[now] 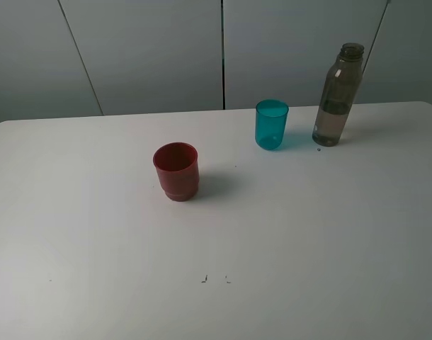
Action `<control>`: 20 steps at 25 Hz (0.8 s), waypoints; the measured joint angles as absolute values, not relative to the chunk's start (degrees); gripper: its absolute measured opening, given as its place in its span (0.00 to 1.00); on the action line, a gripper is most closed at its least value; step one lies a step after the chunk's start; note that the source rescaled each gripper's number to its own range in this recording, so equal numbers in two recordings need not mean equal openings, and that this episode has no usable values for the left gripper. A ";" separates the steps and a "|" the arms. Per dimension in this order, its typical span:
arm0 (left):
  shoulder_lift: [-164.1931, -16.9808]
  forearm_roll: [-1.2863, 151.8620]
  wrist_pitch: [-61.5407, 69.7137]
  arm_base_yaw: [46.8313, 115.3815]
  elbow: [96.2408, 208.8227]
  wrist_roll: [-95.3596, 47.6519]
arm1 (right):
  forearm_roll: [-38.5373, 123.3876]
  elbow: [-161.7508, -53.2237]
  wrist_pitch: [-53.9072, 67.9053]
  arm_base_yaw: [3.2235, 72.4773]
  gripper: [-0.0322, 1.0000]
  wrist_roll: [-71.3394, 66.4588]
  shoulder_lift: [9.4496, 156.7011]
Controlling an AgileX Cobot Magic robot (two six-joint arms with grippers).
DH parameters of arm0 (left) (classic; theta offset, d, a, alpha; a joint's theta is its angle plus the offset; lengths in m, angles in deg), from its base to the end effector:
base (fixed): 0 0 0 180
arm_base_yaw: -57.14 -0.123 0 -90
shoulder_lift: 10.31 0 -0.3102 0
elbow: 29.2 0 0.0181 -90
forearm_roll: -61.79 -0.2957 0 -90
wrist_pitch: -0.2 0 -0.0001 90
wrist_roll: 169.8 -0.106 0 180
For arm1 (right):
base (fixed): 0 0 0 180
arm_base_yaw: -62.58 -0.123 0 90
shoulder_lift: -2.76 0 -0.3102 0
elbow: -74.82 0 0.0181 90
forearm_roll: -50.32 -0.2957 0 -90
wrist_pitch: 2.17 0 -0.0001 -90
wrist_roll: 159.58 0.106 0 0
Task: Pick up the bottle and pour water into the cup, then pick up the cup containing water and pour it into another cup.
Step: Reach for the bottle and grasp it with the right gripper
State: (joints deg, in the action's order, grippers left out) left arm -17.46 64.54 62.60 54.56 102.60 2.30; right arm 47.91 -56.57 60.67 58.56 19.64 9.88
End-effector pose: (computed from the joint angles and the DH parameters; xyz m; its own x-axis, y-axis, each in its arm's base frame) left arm 0.0191 -0.0037 0.2953 -0.4625 0.0945 -0.8816 0.0463 0.9955 0.0825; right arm 0.0190 0.0053 0.2922 -0.4773 -0.0279 -0.8783 -0.1002 0.9947 0.0228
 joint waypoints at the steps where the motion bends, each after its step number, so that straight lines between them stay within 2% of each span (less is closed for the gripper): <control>1: -17.46 64.54 62.60 54.56 102.60 2.30 | 47.91 -56.57 60.67 58.56 1.00 19.64 9.88; 20: -17.46 64.54 62.60 54.56 102.60 2.30 | 47.91 -56.57 60.67 58.56 1.00 19.64 9.88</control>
State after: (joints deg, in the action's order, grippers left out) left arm -17.46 64.54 62.60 54.56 102.60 2.30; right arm 47.91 -56.57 60.67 58.56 19.64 9.88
